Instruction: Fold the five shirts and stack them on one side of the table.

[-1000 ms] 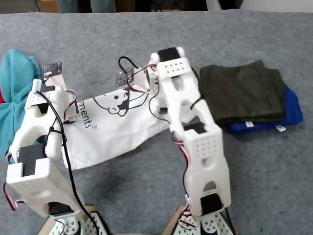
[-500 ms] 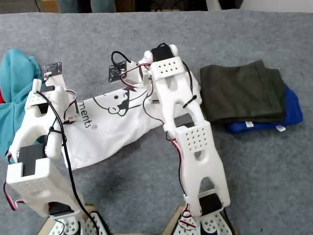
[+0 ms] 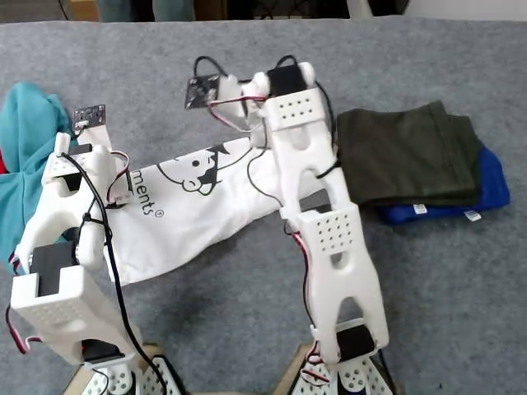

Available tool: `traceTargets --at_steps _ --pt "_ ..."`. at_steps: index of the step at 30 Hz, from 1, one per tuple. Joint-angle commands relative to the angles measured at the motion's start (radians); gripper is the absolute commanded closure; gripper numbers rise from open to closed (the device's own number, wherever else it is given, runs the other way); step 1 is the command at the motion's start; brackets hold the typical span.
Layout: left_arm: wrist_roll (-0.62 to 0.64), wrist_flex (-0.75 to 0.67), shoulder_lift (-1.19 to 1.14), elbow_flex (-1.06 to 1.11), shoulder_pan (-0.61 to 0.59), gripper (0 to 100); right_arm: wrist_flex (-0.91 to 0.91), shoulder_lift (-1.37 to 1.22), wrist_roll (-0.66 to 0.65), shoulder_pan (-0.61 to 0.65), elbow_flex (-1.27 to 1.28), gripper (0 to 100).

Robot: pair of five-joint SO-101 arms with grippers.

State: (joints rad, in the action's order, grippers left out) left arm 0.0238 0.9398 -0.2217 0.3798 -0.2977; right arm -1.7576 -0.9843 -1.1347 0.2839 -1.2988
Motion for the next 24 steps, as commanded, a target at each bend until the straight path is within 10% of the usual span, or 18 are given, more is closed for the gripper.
traceTargets --at_steps 1,24 --pt "-0.011 -0.017 -0.005 -0.001 -0.025 97 -0.011 0.016 0.072 -0.064 -0.047 95.5" --pt "-0.011 -0.018 -0.005 -0.001 -0.028 97 0.043 -0.151 0.186 -0.16 -0.062 98.4"
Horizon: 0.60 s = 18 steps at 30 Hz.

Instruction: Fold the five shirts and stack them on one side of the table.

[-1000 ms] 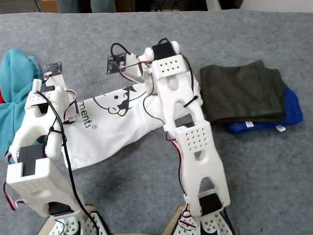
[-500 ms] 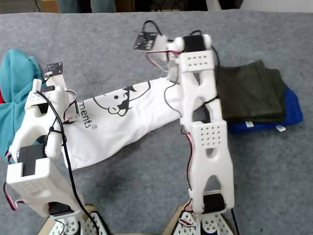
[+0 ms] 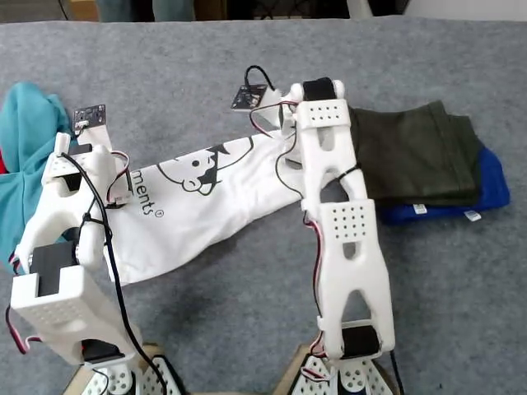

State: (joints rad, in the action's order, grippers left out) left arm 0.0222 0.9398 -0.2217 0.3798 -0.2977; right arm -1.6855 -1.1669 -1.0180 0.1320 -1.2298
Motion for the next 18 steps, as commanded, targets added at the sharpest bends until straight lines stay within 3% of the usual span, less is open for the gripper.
traceTargets --at_steps 1,8,10,14,18 --pt "-0.009 -0.018 -0.005 -0.001 -0.028 97 -0.051 0.039 0.092 -0.003 -0.185 98.4" --pt "-0.006 0.023 0.152 0.002 -0.028 97 -0.084 0.097 0.121 -0.014 -0.404 98.4" --pt "-0.005 0.081 0.229 0.005 -0.028 97 -0.087 0.157 0.209 -0.029 -0.39 98.4" --pt "-0.008 0.224 0.351 0.03 -0.03 97 -0.086 0.361 0.443 -0.077 -0.196 98.4" --pt "-0.008 0.324 0.437 0.056 -0.065 97 -0.083 0.605 0.465 -0.092 0.182 98.4"
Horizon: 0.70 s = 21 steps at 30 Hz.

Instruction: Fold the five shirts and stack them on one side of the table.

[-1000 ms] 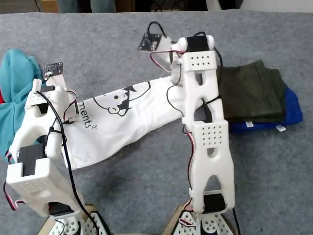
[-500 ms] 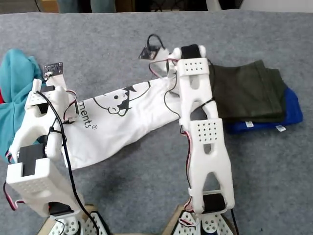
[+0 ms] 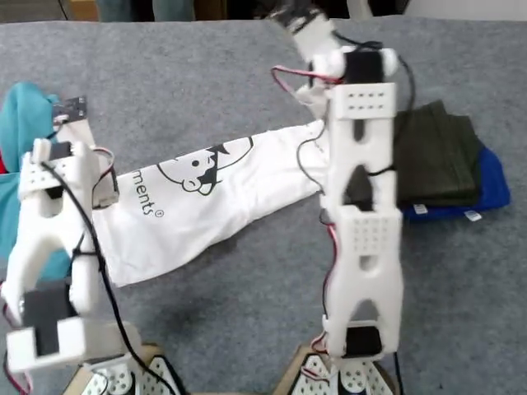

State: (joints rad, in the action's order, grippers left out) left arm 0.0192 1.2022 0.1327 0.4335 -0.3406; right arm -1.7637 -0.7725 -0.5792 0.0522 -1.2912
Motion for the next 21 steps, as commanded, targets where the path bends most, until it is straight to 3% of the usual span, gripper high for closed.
traceTargets --at_steps 1,9,15,21 --pt "-0.005 0.089 0.098 0.004 -0.041 95 -0.003 0.274 0.025 -0.009 0.341 98.4" --pt "0.018 0.13 0.098 0.131 -0.202 76 0.012 0.723 -0.12 -0.005 0.974 98.4" --pt "0.023 -0.028 0.084 0.242 -0.211 75 0.098 1.006 -0.201 0.0 1.316 98.4" --pt "0.08 -0.178 -0.015 0.303 -0.211 75 0.123 1.141 -0.18 0.1 1.438 98.4"
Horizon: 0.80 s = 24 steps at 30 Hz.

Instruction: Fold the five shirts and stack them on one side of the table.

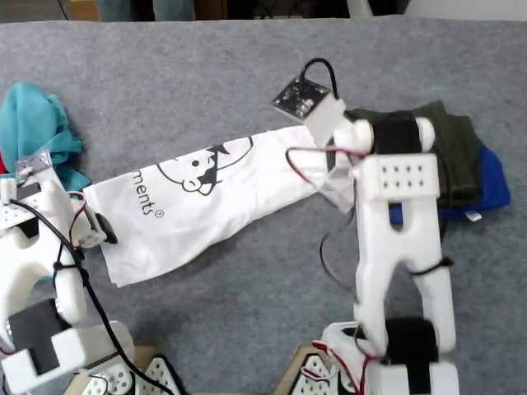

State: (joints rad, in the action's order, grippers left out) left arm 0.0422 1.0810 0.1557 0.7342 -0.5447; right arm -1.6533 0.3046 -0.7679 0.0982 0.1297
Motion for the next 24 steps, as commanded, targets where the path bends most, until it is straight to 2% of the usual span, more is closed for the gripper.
traceTargets --at_steps 1,6,14,24 --pt "0.083 -0.063 -0.072 -0.005 -0.007 75 0.011 0.068 0.034 0.071 0.018 98.4" --pt "0.104 -0.011 -0.249 -0.114 -0.013 78 0.012 0.071 0.1 0.146 0.018 98.4" --pt "0.103 0.092 -0.414 -0.257 -0.007 97 0.008 0.074 0.138 0.181 0.016 98.4" --pt "0.103 0.097 -0.374 -0.259 0.047 97 -0.058 0.076 0.158 0.178 -0.081 98.4"
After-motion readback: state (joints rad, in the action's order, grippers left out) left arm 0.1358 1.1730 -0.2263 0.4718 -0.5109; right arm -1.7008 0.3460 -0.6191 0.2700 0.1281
